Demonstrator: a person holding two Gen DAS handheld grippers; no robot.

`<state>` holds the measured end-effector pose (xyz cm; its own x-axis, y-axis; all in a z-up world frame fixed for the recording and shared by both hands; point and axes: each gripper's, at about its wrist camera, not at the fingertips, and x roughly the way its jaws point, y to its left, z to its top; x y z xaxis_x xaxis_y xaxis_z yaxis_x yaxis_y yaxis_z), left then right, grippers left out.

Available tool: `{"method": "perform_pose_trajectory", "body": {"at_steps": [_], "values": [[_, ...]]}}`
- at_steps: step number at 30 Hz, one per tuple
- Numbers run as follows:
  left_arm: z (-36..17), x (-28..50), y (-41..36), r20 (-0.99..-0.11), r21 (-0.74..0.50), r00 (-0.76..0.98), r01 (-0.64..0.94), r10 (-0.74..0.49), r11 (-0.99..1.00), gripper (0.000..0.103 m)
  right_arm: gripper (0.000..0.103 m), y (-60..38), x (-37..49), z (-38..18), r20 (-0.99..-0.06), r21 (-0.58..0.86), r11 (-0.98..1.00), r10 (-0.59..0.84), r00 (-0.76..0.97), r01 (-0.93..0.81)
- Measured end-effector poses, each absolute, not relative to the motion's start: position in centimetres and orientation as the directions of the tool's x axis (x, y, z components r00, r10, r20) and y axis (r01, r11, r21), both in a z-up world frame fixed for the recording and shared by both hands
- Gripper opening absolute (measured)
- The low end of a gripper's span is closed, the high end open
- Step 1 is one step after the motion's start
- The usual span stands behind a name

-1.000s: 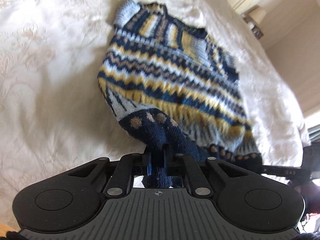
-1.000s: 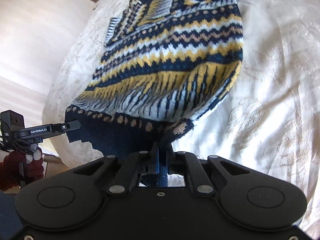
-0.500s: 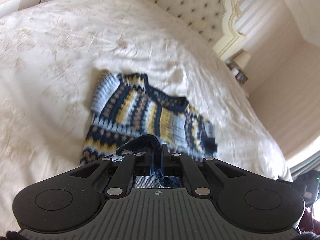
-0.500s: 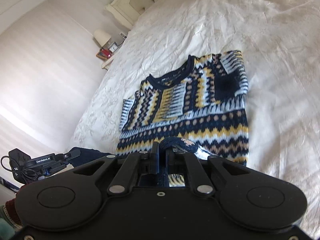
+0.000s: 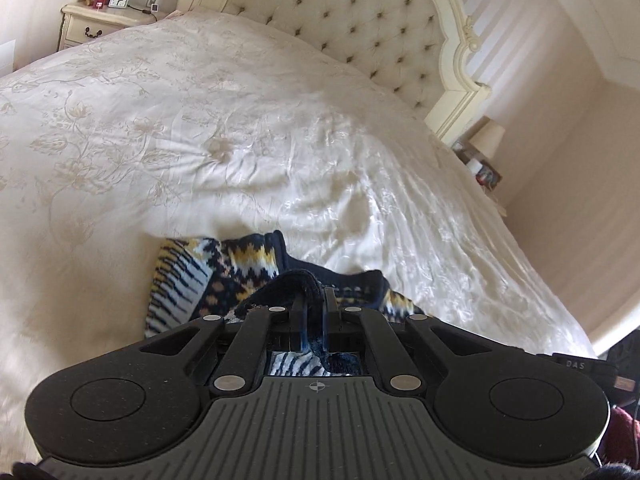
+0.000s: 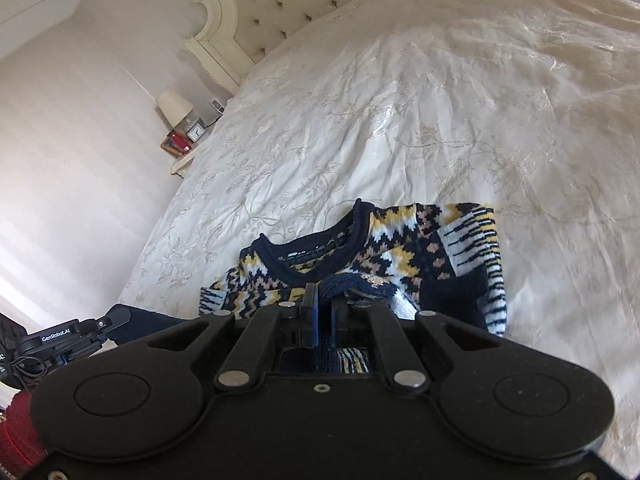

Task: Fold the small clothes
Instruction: 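Grasp the navy hem with both grippers and lift it, then carry the hem over the body toward the collar and release both grippers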

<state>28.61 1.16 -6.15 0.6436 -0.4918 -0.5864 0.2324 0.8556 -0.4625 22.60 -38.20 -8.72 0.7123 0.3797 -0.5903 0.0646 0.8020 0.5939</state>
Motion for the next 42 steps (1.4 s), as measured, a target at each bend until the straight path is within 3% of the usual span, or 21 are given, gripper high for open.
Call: {"method": "perform_pose_trajectory", "body": {"at_steps": [14,18,21,23,25,27,34,42], "values": [[-12.7,38.1,-0.6,-0.722,-0.378,0.567,0.156,-0.396,0.913,0.007,0.014,-39.1,32.9,-15.7,-0.709,0.543,0.824,0.346,0.614,0.164],[-13.6,39.7,-0.5,-0.742,-0.374,0.552,0.130,-0.380,0.918,0.013,0.018,-39.2,34.1,-17.0,-0.733,0.530,0.825,0.331,0.594,0.194],[-13.2,40.3,-0.4,-0.732,-0.336,0.594,0.114,-0.335,0.935,0.029,0.019,-39.2,34.6,-17.4,-0.742,0.522,0.828,0.323,0.587,0.204],[-12.6,40.4,-0.3,-0.726,-0.317,0.610,0.114,-0.318,0.941,0.030,0.029,-39.1,34.6,-17.3,-0.741,0.513,0.834,0.311,0.596,0.203],[-12.0,40.5,-0.3,-0.723,-0.302,0.620,0.114,-0.305,0.946,0.034,0.058,-39.2,34.3,-17.0,-0.728,0.507,0.838,0.291,0.620,0.202],[-11.3,40.3,-0.3,-0.714,-0.288,0.633,0.124,-0.299,0.950,0.036,0.071,-39.4,34.0,-16.4,-0.707,0.505,0.838,0.265,0.656,0.206],[-9.3,37.4,-2.0,-0.712,-0.217,0.638,0.198,-0.294,0.956,0.047,0.071,-38.5,32.9,-14.0,-0.705,0.425,0.895,0.233,0.670,0.136],[-11.7,32.4,-6.6,-0.792,-0.130,0.530,0.339,-0.303,0.932,0.054,0.074,-32.0,31.2,-14.0,-0.758,0.280,0.958,0.263,0.597,-0.066]]}}
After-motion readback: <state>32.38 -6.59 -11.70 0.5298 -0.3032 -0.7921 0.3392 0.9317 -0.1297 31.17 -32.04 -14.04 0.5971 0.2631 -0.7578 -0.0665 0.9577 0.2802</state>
